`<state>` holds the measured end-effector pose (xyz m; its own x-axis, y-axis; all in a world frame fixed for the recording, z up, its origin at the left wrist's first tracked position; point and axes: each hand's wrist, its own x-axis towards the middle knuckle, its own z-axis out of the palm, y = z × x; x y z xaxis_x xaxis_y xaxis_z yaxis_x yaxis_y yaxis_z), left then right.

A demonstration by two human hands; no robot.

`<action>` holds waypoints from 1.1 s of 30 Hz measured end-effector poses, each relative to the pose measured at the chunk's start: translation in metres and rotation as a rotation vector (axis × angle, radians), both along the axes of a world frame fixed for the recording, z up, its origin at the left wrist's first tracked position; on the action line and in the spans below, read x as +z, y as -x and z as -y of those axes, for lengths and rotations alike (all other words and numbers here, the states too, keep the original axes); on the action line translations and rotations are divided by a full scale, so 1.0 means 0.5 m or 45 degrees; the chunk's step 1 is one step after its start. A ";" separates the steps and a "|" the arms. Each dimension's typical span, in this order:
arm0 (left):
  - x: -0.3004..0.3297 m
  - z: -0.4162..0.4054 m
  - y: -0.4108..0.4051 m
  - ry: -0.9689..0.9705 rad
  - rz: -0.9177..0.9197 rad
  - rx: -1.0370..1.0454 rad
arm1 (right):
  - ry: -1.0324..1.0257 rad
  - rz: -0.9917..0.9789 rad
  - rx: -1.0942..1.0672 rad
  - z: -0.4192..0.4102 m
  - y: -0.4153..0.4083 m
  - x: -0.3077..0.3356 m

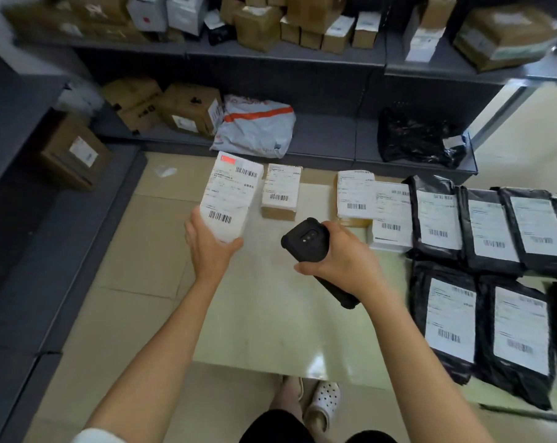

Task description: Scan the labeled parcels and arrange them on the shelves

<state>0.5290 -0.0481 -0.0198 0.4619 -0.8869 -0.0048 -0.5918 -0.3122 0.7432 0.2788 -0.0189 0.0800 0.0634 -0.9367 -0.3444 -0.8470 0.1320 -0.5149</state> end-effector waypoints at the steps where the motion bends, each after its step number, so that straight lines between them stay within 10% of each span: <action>1: 0.024 -0.002 0.010 0.066 0.030 -0.052 | 0.027 0.014 -0.017 -0.016 0.008 0.013; 13: 0.206 -0.024 0.162 0.528 0.493 -0.741 | 0.287 0.024 -0.186 -0.165 0.099 0.167; 33: 0.238 0.082 0.137 0.561 0.486 -1.163 | 0.184 -0.010 -0.462 -0.177 -0.010 0.186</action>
<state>0.4604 -0.0892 0.0994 -0.4710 -0.7850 0.4025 -0.6811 0.6135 0.3997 0.2838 0.0694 0.1729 -0.2829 -0.9367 -0.2064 -0.7628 0.3501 -0.5436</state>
